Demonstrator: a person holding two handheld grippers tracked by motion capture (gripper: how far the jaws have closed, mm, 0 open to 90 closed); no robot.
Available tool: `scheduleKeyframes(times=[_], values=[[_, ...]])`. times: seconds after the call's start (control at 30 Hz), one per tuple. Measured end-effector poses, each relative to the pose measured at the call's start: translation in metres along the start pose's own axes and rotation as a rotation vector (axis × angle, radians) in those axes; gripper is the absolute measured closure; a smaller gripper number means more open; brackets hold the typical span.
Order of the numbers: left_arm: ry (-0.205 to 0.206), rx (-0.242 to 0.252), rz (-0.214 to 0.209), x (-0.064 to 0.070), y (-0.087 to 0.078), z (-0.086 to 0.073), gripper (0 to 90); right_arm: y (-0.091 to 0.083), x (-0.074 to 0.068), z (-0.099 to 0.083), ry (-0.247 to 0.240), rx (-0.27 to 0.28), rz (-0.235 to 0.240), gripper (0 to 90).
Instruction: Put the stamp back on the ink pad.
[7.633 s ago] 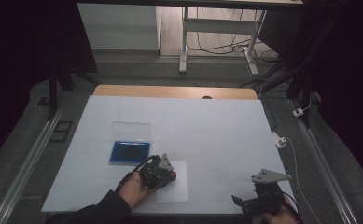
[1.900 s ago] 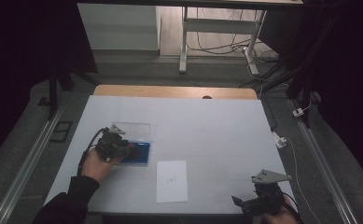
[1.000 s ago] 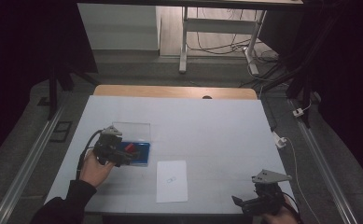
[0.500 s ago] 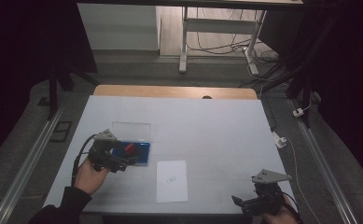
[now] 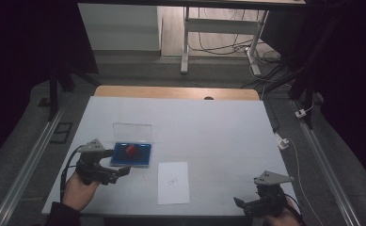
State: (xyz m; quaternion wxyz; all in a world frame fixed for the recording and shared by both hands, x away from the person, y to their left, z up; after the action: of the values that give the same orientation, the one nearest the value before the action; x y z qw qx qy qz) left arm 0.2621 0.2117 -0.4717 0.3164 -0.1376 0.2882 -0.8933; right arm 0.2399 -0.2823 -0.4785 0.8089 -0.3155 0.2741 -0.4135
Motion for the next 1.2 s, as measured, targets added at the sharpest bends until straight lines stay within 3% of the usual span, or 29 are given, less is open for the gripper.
scheduleKeyframes(times=[0.3, 0.6, 0.87, 1.2], values=[[-0.001, 0.007, 0.024, 0.011, -0.021, -0.016, 0.0, -0.001, 0.0, 0.0, 0.004, 0.004, 0.0, 0.0], [-0.033, 0.017, 0.045, 0.018, -0.041, -0.036, 0.0, 0.0, 0.0, 0.0, 0.004, 0.004, -0.002, 0.0], [-0.066, -0.012, 0.06, 0.022, -0.049, -0.053, 0.0, 0.0, 0.0, 0.0, 0.002, 0.004, -0.002, 0.0], [-0.068, -0.079, 0.089, 0.026, -0.052, -0.065, 0.0, 0.0, 0.0, 0.0, 0.002, 0.002, -0.005, 0.0]])
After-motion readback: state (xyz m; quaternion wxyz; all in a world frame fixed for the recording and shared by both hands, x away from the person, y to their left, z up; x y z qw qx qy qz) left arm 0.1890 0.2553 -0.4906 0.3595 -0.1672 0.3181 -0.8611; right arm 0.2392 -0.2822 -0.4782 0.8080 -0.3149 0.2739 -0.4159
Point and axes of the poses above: each handheld gripper's, and its own axes: y roughly forward along the jaws, z roughly out of its top, x roughly to its right, the point moved 2 cm from there along y, roughly forward along the jaws, and after that the axes turned 15 degrees about y, right-handed, at the moved point
